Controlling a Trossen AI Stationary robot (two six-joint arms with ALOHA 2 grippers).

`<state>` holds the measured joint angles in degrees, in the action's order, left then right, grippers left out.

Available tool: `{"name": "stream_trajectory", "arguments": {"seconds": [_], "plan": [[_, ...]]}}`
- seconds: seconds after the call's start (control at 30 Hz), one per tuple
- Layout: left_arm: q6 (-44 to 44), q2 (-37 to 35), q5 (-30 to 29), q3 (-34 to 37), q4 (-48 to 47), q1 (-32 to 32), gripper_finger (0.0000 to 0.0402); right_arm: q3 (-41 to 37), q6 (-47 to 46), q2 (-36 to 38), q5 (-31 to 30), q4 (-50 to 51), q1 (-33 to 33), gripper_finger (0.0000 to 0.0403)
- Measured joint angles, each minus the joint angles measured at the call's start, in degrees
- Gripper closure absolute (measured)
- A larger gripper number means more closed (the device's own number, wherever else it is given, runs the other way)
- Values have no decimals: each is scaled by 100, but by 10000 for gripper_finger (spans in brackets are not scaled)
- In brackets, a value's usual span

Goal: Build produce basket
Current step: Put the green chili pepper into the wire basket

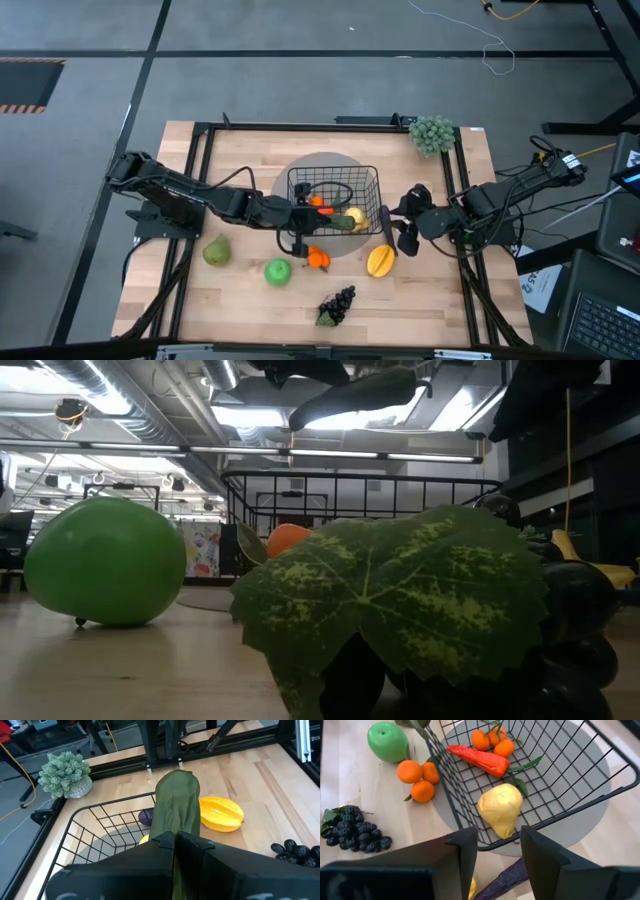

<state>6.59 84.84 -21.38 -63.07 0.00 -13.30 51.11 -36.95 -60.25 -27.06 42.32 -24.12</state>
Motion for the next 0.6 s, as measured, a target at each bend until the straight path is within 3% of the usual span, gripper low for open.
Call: {"name": "stream_trajectory", "arguments": {"seconds": [0.6], "plan": [[4,0,-68,0,-1,259,402,0,-4,0,-36,-105,0,263]]}}
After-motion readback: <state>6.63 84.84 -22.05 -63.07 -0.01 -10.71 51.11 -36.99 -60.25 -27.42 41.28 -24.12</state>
